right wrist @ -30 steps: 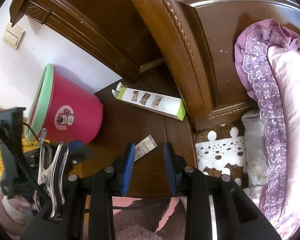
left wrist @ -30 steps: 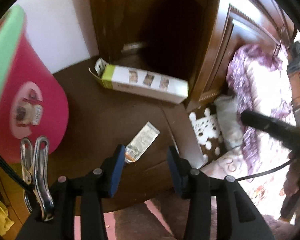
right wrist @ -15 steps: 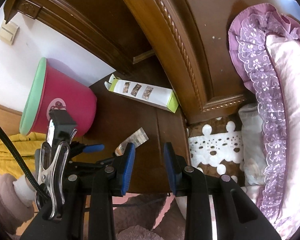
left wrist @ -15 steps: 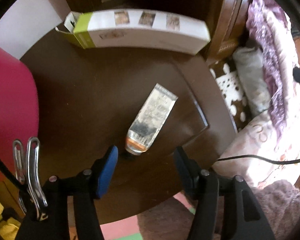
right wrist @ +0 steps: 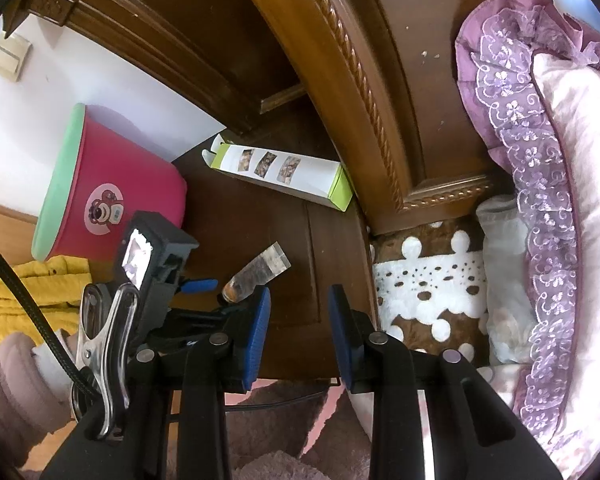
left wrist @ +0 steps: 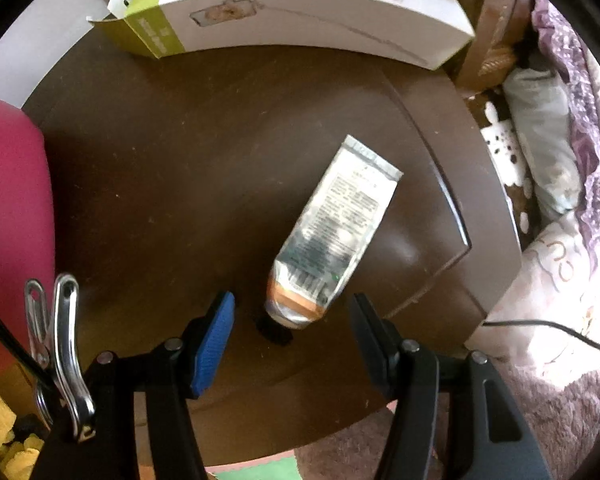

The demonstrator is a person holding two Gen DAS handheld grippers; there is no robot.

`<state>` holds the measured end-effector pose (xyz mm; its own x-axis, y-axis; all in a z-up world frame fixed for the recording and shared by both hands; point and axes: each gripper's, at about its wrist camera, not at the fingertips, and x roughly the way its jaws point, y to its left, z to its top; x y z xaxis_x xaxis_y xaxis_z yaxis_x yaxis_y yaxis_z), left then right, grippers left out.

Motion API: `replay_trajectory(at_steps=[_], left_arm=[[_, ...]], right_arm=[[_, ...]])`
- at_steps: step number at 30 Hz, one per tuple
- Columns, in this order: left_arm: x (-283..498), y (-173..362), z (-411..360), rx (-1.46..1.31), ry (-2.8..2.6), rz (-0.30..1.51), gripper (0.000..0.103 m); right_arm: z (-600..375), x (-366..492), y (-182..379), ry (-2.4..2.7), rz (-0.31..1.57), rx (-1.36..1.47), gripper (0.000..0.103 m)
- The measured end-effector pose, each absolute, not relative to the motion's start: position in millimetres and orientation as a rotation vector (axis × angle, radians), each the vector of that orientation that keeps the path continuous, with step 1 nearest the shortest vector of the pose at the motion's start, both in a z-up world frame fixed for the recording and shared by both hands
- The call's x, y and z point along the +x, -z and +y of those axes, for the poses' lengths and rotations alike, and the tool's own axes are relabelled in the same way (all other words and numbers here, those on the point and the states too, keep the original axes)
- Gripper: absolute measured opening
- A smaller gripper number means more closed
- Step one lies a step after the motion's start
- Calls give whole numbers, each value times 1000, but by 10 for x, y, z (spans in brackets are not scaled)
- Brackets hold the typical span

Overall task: Collect trash
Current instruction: 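Close the left tool on the silver squeeze tube and lift it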

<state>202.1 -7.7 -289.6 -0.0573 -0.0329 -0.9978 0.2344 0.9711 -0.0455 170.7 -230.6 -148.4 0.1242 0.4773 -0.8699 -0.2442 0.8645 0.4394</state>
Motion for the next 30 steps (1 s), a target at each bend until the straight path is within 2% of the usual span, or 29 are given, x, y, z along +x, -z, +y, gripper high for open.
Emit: replay_trajectory(at_steps=[3,9,11,12,13,20,28,30], left_arm=[[2056,2907,-77,154,200,1602,67],[2135,2900,-27,122,144,1586,66],[2146,2885,-16,138,126,1580,57],[2152,2865,5,131,123,1570,46],[2161,2852,32,121,116,1567,38],[2097,2808,377,-67,49,1572,38],[1789,2601,652,-186,2,1530,38],[1689,2540,720,-223,-13,1522,38]], right_arm=[[-2292,1684,1500,-530,1354,202,31],[-2292,1662,1564,-521,1372,192,31],[-2287,1664,1578,-521,1375,188,31],[-2280,1669,1584,-522,1377,185,31],[-2271,1675,1590,-523,1378,182,31],[-2125,1764,1588,-551,1374,146,31],[-1763,1913,1556,-606,1330,-21,31],[-1669,1953,1573,-611,1326,-57,36]])
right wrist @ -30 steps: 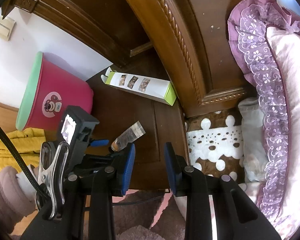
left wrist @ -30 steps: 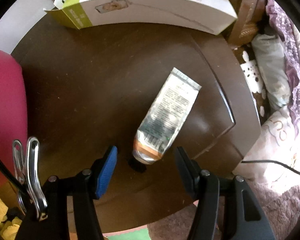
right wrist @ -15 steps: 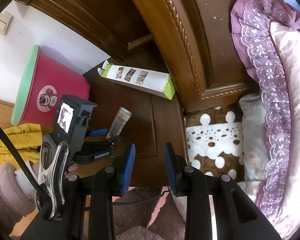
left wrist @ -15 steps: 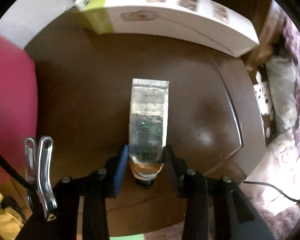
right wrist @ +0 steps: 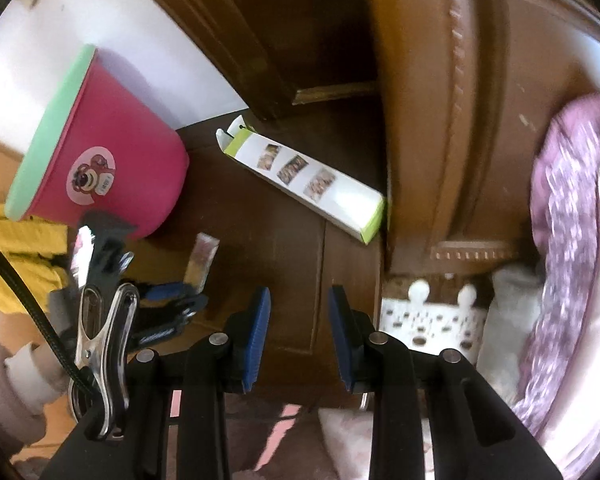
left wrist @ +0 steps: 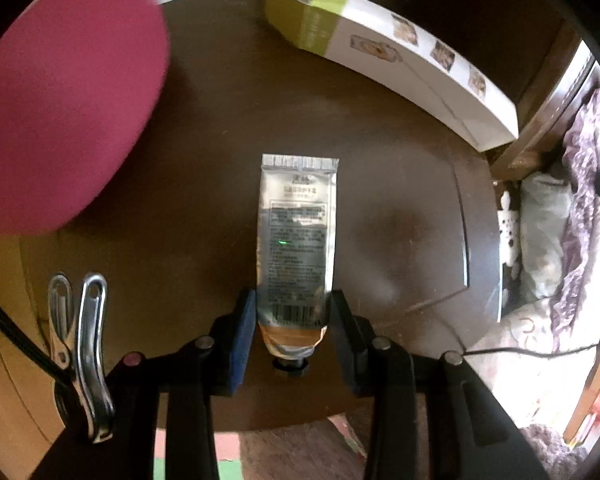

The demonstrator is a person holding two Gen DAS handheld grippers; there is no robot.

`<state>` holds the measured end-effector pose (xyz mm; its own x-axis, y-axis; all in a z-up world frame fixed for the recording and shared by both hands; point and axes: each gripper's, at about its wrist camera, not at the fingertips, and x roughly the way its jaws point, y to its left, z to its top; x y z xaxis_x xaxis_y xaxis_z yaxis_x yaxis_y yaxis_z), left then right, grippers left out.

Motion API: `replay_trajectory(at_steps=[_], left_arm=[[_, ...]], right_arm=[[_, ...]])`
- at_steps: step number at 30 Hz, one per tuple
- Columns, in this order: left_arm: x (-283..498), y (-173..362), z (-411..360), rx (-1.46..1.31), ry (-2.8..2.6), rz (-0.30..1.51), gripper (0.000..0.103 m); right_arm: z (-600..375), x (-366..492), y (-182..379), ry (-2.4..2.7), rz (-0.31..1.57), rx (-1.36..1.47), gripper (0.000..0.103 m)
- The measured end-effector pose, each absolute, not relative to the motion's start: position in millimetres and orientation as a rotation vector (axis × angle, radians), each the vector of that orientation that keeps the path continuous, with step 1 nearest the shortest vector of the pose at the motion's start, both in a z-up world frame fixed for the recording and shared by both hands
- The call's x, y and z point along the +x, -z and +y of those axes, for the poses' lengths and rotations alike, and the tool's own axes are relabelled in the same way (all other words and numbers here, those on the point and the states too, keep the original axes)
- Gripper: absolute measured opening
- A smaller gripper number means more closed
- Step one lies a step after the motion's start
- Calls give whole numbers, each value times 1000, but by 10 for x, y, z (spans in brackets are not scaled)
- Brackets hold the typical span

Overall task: Collect trash
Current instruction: 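Close the left tool on the silver squeeze tube and lift it, then close the right tool on the white-green photo box while the left tool holds the tube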

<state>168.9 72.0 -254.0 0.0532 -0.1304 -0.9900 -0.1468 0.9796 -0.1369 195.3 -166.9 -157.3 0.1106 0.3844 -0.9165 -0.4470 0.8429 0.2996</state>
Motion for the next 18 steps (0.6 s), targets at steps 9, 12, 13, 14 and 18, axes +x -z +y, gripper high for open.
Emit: replay_trajectory(at_steps=[9,12,13,14,18], left_arm=[[1309,2338,1000,-360,-57,1504,38],[1223,2345,993,-389,-71,1497,38],[1198,2336,1015,-399,-76,1496,38],[1180,2357,983,-410,-82,1495,38],[1099,2305,1111,-437,-94,1485,38]], right_arm=[[-1136,2142,1627,-630,1236,-366,59],[-919,2193,1718,-644,1199,-490,62],[-836,2218,1774,-649,1189,-537,62],[-787,2240,1814,-644,1181,-571,63],[-625,2366,2039,-624,1185,-681,63]])
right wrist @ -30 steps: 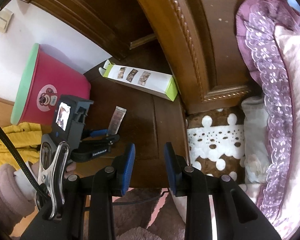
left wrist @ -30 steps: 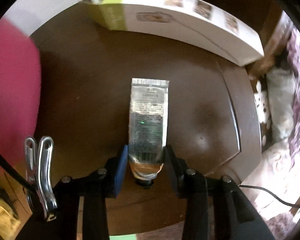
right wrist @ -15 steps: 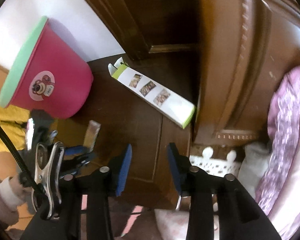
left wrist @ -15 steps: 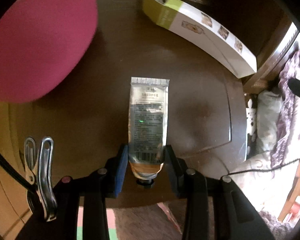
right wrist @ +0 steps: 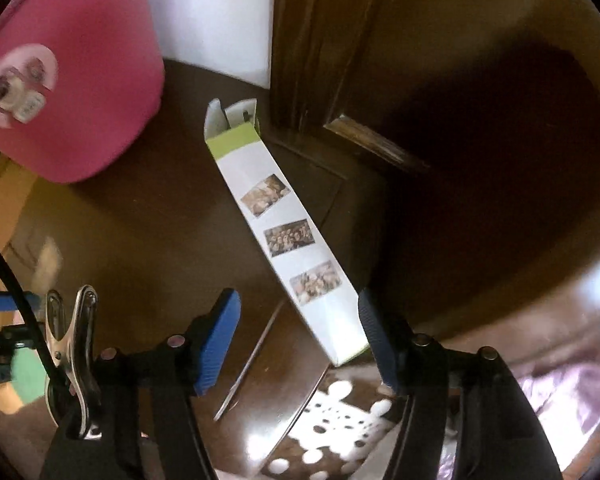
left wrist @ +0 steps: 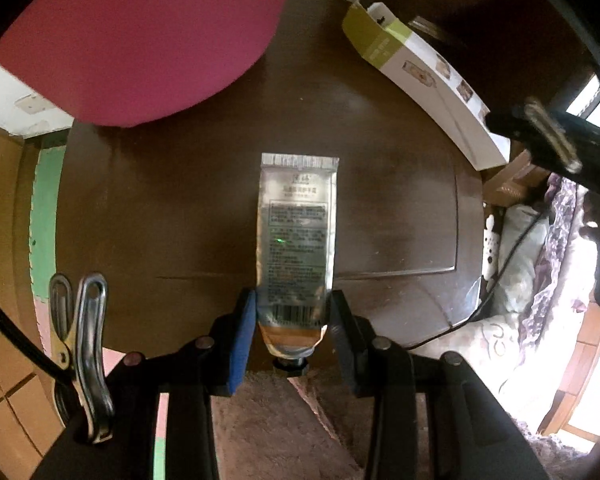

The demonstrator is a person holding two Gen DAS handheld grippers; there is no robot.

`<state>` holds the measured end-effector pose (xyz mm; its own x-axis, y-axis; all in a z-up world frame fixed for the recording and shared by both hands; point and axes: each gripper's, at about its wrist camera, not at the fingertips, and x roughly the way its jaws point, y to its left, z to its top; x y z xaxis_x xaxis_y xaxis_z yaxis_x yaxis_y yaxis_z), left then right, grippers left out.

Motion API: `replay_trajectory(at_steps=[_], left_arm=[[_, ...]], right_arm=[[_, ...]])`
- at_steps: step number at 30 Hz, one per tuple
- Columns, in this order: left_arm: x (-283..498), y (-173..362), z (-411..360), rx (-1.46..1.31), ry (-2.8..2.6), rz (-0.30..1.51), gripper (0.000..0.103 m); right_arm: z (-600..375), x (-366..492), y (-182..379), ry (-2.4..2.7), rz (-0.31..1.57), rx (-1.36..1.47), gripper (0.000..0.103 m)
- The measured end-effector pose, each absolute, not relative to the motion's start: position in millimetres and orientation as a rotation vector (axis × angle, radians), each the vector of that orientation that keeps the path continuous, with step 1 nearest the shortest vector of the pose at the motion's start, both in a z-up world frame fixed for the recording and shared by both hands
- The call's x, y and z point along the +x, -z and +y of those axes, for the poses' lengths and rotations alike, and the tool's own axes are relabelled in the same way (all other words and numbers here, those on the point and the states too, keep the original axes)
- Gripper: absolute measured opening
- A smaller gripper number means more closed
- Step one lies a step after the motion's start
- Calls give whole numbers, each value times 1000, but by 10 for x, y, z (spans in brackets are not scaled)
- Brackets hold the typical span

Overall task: Collect trash
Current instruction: 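Close the right tool on the white-green photo box while the left tool holds the tube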

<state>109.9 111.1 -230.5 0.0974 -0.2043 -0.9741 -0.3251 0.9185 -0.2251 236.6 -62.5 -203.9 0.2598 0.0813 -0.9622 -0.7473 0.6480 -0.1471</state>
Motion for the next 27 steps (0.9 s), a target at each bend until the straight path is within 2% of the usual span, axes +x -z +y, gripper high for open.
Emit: replay_trajectory(at_steps=[9,13,14,18,27], left_arm=[[1038,2285,1170,-465,-108,1463,38],[980,2232,1245,-483,-121,1451,38],[968,2221,1262,-486,-123,1448,38],[946,2177,1257,-489,-127,1439,38],[983,2069,1210,-463,-102,1424,38]], right_arm=[[-450,2583,2321,-628,1207,-802,63],[-459,2673,2439,-618,1287,-771,62],[-478,2682,2471,-613,1326,-738,54],[-564,2641,2479,-634,1356,-660,44],[-896,2371,2319,-685,1372,-508,42]])
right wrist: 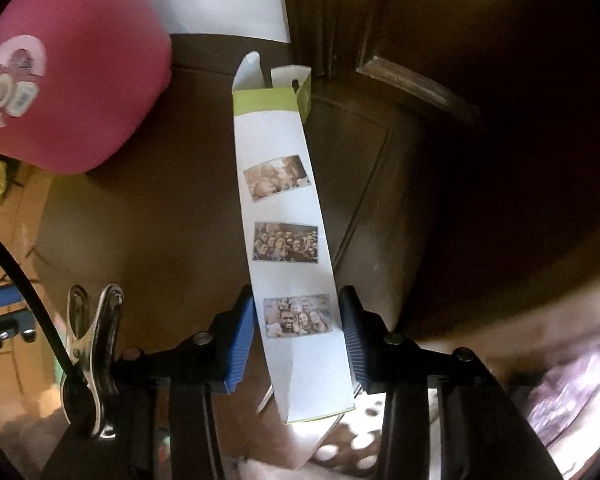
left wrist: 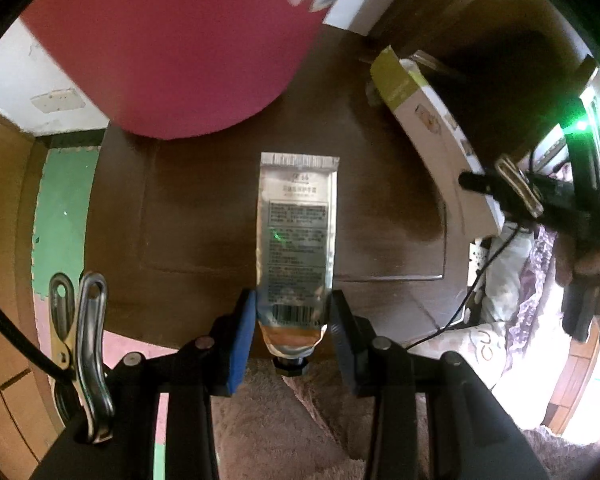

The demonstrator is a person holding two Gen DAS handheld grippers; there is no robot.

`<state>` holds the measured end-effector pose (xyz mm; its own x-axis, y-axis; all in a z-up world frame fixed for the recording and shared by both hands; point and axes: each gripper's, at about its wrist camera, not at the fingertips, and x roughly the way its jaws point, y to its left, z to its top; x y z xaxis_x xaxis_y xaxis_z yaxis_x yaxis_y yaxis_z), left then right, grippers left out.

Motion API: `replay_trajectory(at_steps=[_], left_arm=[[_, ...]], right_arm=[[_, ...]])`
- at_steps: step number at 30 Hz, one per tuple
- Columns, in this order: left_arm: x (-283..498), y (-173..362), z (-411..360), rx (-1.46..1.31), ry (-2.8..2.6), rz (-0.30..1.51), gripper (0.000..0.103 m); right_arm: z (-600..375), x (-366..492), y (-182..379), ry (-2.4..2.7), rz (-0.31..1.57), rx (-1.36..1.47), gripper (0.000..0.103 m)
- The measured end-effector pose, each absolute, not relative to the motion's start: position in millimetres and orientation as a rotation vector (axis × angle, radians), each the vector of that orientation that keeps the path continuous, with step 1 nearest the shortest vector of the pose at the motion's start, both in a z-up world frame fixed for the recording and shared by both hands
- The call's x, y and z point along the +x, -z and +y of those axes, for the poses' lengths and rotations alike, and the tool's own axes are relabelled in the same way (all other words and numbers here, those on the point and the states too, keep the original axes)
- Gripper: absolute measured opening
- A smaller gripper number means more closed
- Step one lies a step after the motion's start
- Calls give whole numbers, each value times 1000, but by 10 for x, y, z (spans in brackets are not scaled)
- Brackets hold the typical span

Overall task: Collect trash
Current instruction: 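Close the right tool on the white-green photo box while the left tool holds the tube, then carry the tube and the photo box over the red bin with both tools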

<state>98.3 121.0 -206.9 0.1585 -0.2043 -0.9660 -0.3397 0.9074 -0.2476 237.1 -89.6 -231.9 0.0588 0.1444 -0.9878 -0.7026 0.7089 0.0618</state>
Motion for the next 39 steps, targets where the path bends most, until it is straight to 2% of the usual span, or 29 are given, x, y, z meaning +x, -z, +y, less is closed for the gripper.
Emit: replay_trajectory(at_steps=[10,24,39], left_arm=[[1095,1891,949,-421,-21,1396,38],[1245,1533,664,-397,20,1342,38],[1238,847,552,-388,56,1224,38]], right_arm=[[-1503,2053,2117,-725,1422,-271,41],[-1615,1803,1677,-804,1366,-108,39],[-1779,1630,1031,-876,1208,-8,39]])
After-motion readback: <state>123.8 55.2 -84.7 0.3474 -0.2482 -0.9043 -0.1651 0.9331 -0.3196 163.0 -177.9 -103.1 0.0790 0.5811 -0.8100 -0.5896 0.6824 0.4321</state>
